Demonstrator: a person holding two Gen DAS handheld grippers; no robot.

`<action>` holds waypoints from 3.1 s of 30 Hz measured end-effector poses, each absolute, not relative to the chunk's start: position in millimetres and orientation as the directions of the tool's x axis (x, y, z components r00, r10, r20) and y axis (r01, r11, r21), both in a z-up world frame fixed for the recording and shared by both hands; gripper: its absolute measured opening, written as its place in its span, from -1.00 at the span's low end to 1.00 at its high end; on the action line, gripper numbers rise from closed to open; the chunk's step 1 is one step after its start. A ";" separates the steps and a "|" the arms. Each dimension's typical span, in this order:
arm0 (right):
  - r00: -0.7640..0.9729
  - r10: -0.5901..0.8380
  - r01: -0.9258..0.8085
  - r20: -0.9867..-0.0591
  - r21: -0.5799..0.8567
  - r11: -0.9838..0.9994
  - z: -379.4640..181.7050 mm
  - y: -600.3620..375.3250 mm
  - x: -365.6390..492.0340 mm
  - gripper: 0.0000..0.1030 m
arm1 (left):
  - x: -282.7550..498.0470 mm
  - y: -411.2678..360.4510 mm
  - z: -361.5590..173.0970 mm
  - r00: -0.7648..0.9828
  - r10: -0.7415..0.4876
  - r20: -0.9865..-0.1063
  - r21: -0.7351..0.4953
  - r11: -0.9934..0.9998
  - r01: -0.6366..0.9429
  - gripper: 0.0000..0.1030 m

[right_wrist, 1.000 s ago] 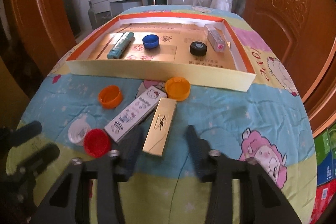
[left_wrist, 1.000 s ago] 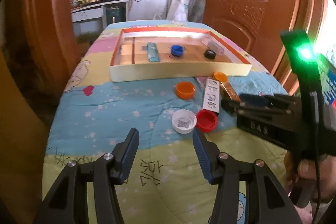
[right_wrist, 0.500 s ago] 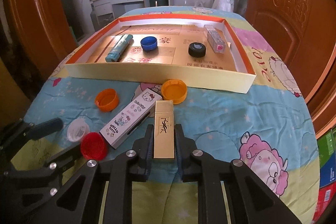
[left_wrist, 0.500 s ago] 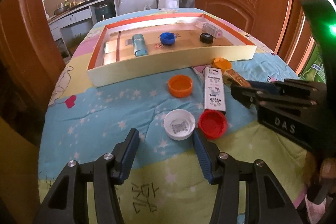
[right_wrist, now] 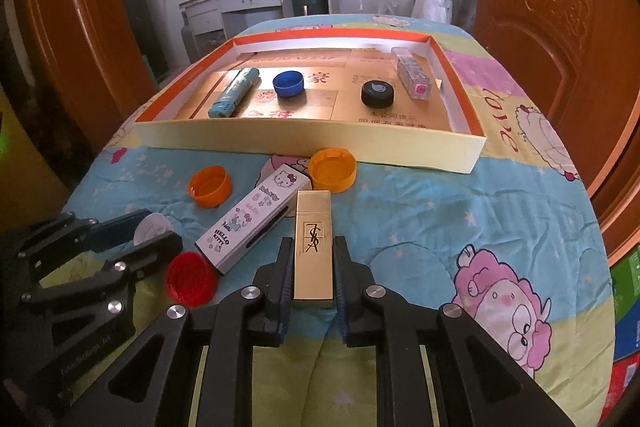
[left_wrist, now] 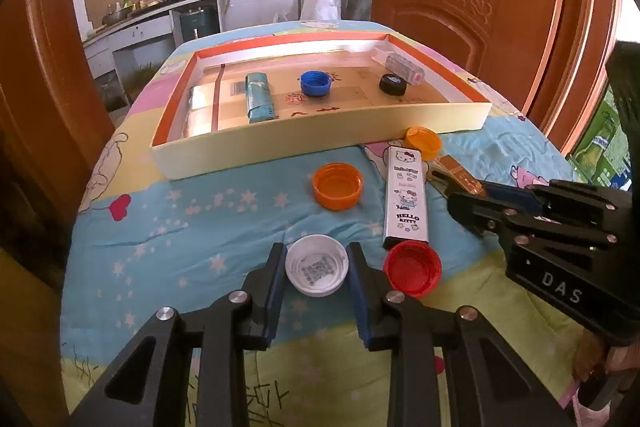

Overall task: Organize rigid objects
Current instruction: 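Grasp the gold YSL lipstick box with the right tool while the left tool grasps the white cap, then carry the gold box with the right tool while the left tool carries the white cap to the tray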

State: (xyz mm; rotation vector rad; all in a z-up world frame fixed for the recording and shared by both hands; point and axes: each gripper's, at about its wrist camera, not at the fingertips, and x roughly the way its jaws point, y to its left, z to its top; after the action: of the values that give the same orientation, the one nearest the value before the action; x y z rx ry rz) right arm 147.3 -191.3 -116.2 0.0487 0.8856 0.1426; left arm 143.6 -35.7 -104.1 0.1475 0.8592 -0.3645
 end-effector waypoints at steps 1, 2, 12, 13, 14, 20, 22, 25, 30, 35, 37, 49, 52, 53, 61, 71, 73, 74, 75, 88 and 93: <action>0.623 0.149 -0.104 -0.768 0.107 0.989 -116.4 -191.9 146.2 -0.65 | 143.2 -35.0 -103.9 0.597 -0.255 -0.761 -0.022 0.929 0.369 -0.41; 0.622 0.154 -0.104 -0.767 0.114 0.988 -116.2 -193.3 144.9 -0.65 | 142.7 -33.7 -103.7 0.597 -0.260 -0.759 -0.030 0.930 0.366 -0.41; 0.632 0.176 -0.092 -0.755 0.153 0.984 -106.6 -208.0 127.0 -0.65 | 134.4 -27.5 -95.1 0.619 -0.255 -0.743 -0.041 0.940 0.339 -0.41; 0.634 0.176 -0.092 -0.753 0.152 0.984 -104.9 -209.2 126.0 -0.65 | 133.1 -27.1 -92.3 0.625 -0.253 -0.738 -0.039 0.941 0.335 -0.41; 0.637 0.174 -0.092 -0.751 0.150 0.984 -103.0 -209.8 124.5 -0.65 | 132.8 -26.8 -90.7 0.629 -0.252 -0.735 -0.038 0.942 0.333 -0.41; 0.656 0.172 -0.103 -0.735 0.139 0.985 -89.3 -209.0 118.7 -0.65 | 128.6 -25.7 -76.5 0.653 -0.252 -0.715 -0.035 0.945 0.326 -0.41; 0.662 0.174 -0.107 -0.729 0.138 0.985 -85.0 -208.3 115.5 -0.65 | 127.0 -25.9 -71.9 0.658 -0.256 -0.708 -0.037 0.944 0.327 -0.41; 0.673 0.175 -0.114 -0.719 0.133 0.985 -76.9 -207.9 112.7 -0.65 | 126.2 -25.9 -65.7 0.667 -0.256 -0.699 -0.035 0.945 0.326 -0.41; 0.684 0.177 -0.124 -0.708 0.127 0.984 -66.9 -207.1 110.2 -0.65 | 122.8 -26.6 -56.6 0.683 -0.253 -0.685 -0.030 0.946 0.321 -0.41; 0.697 0.174 -0.129 -0.696 0.117 0.985 -57.6 -205.6 111.2 -0.65 | 122.7 -28.2 -46.6 0.697 -0.254 -0.670 -0.030 0.948 0.317 -0.41; 0.704 0.170 -0.129 -0.690 0.111 0.985 -52.9 -205.7 111.3 -0.65 | 122.9 -28.3 -42.2 0.705 -0.256 -0.661 -0.035 0.949 0.312 -0.41; 0.724 0.150 -0.121 -0.673 0.090 0.989 -42.8 -205.1 117.9 -0.65 | 133.5 -28.9 -24.6 0.738 -0.249 -0.627 -0.061 0.960 0.272 -0.41; 0.726 0.149 -0.121 -0.672 0.089 0.989 -42.2 -204.9 118.5 -0.65 | 137.3 -29.9 -21.8 0.741 -0.245 -0.625 -0.060 0.962 0.268 -0.41; 0.727 0.149 -0.122 -0.671 0.088 0.989 -41.5 -204.7 119.1 -0.65 | 139.1 -29.7 -20.4 0.744 -0.244 -0.622 -0.062 0.963 0.263 -0.41; 0.738 0.147 -0.127 -0.658 0.078 0.989 -32.3 -203.2 126.0 -0.65 | 150.6 -29.4 -10.6 0.760 -0.227 -0.609 -0.063 0.969 0.240 -0.41; 0.753 0.152 -0.136 -0.640 0.074 0.988 -21.9 -201.3 135.8 -0.65 | 161.7 -33.1 -4.3 0.768 -0.217 -0.602 -0.053 0.971 0.232 -0.41; 0.756 0.150 -0.136 -0.637 0.071 0.988 -20.0 -201.4 138.4 -0.65 | 163.8 -34.2 -2.6 0.771 -0.217 -0.598 -0.051 0.971 0.234 -0.41; 0.758 0.150 -0.136 -0.635 0.071 0.988 -18.7 -201.6 140.1 -0.65 | 165.3 -35.2 -1.4 0.773 -0.218 -0.596 -0.050 0.971 0.235 -0.41; 0.760 0.149 -0.136 -0.633 0.070 0.988 -17.4 -201.8 141.4 -0.65 | 166.6 -36.2 -0.5 0.774 -0.218 -0.594 -0.049 0.971 0.236 -0.41; 0.780 0.139 -0.144 -0.610 0.041 0.989 -2.5 -201.3 164.4 -0.65 | 189.3 -43.0 8.1 0.788 -0.211 -0.579 -0.041 0.972 0.230 -0.41; 0.783 0.139 -0.148 -0.607 0.036 0.988 -0.6 -201.4 173.5 -0.65 | 197.8 -43.9 11.9 0.794 -0.203 -0.574 -0.034 0.974 0.224 -0.41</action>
State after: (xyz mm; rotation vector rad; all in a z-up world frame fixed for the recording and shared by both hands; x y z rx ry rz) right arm 173.5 -201.4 -0.6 -0.0142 0.6540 0.1548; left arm 197.8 -43.9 11.9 0.0360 0.6125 -0.2294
